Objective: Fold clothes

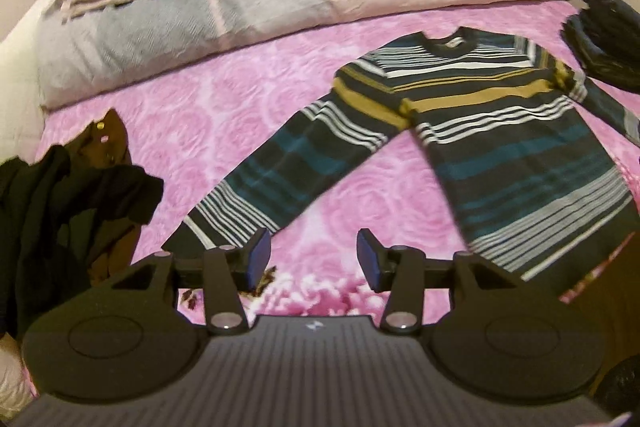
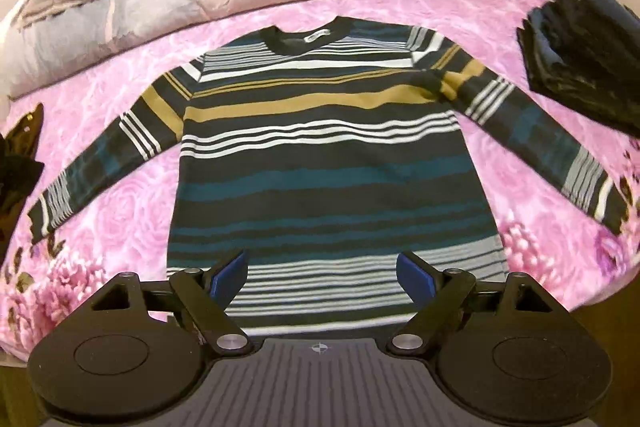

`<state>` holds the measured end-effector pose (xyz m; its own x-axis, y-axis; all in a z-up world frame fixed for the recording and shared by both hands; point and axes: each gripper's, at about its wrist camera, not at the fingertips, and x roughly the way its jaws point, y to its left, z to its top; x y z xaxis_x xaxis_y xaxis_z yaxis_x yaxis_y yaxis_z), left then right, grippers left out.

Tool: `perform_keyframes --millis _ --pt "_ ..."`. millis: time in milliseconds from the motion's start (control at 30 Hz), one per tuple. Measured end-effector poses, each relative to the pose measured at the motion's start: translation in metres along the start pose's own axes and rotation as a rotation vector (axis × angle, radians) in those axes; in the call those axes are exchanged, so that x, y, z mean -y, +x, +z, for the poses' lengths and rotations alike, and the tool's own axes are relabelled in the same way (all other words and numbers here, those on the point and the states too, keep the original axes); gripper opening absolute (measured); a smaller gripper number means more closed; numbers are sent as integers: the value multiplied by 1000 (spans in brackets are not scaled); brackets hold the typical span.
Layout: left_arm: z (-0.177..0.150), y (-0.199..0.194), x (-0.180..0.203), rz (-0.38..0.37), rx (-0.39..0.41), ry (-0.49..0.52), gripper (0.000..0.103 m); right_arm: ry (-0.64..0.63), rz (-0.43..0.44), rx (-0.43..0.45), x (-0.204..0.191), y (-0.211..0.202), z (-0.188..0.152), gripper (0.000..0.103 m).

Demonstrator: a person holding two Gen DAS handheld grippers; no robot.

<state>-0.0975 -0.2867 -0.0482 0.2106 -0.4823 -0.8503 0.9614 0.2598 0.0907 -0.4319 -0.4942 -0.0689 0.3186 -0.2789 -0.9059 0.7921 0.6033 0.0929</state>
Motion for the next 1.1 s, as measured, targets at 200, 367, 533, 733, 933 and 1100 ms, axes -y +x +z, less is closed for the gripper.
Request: perform_keyframes --millis 200,367,533,733,933,1100 --pt "-6 -33 23 -6 41 31 48 26 16 23 12 -21 -20 84" --pt "-15 -37 32 -8 52 7 48 19 23 29 13 -27 -27 84" --pt "-22 -41 34 -3 48 -23 48 4 27 49 6 -34 -26 84" --pt "-22 -51 30 22 58 -25 48 -18 40 59 -1 -36 -27 84" --pt "-29 -61 28 49 60 -32 48 -27 59 65 -5 -37 -31 84" --pt "-36 -65 31 59 51 -33 48 -38 69 68 -6 -37 -32 84"
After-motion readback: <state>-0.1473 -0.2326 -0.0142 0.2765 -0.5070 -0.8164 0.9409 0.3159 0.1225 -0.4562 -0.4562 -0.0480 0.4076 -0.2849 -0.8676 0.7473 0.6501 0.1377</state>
